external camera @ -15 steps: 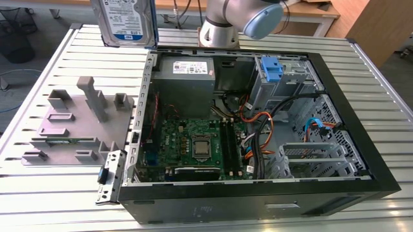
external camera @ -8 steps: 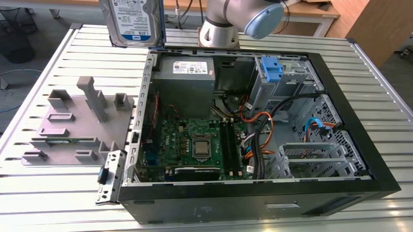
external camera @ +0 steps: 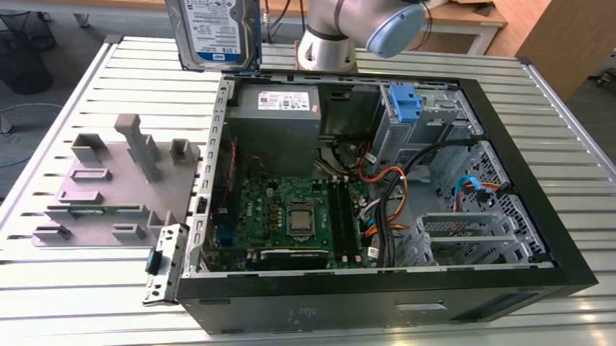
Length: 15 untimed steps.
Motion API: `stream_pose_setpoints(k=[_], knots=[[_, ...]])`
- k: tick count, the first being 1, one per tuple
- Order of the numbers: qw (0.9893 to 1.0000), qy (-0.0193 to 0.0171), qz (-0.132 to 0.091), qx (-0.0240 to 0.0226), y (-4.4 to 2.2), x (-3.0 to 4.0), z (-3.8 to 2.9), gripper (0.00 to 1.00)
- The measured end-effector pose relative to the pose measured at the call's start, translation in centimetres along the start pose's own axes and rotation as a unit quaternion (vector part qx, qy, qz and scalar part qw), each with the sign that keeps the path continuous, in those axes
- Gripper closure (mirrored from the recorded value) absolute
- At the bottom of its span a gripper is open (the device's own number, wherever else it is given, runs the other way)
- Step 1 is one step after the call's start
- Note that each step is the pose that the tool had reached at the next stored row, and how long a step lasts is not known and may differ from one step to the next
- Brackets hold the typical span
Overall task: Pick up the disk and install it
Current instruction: 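Pick up the disk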
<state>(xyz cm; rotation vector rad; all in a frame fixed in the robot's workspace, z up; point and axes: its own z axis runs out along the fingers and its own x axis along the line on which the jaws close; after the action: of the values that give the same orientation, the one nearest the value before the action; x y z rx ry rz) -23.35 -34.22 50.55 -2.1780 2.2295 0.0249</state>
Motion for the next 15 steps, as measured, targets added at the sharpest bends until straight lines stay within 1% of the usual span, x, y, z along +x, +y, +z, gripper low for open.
stream_pose_setpoints(k=[8,15], knots=[[1.0,0.0,0.0,-0.0003,-1.93,-0.02,0.01,0.64],[1.0,0.0,0.0,-0.0006,-3.78,-0.04,0.02,0.64]])
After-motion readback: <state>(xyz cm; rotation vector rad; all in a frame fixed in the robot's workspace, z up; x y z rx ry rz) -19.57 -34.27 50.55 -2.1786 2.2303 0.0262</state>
